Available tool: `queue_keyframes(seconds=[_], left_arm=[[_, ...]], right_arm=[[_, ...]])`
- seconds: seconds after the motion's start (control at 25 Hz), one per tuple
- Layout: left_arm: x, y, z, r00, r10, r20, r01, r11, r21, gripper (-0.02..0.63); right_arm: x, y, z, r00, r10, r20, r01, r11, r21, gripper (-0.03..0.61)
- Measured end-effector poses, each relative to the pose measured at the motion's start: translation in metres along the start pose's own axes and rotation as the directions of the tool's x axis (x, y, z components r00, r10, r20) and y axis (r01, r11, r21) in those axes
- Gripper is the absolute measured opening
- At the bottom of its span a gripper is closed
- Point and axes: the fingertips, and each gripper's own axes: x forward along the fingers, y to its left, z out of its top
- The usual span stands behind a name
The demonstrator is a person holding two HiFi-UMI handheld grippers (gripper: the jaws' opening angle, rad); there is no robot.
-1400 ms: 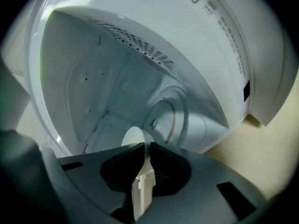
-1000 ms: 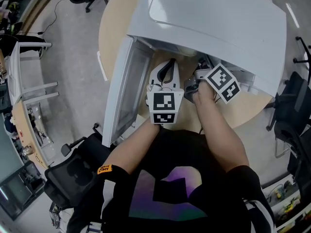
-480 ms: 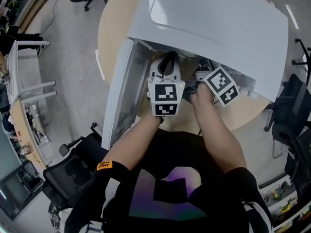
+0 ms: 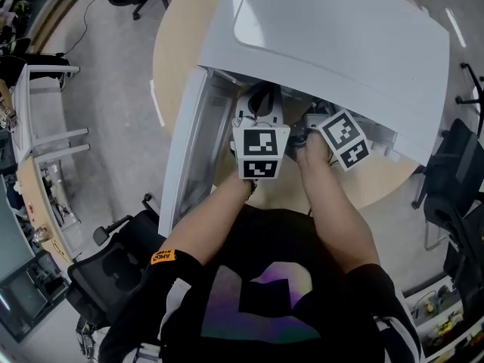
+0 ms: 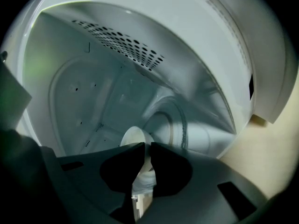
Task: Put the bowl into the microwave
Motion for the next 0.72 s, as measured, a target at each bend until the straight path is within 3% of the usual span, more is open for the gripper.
queue_keyframes(seconds=[0.72], left_arm=[[-0.004,-0.008,0.001,1.0,-0.019,0.002,0.019,1.0,0.003,0.046]], right_arm=[[0.003,0.012,0.017,0.995,0.069,0.066,-0.06,0.99,-0.127,0.048]])
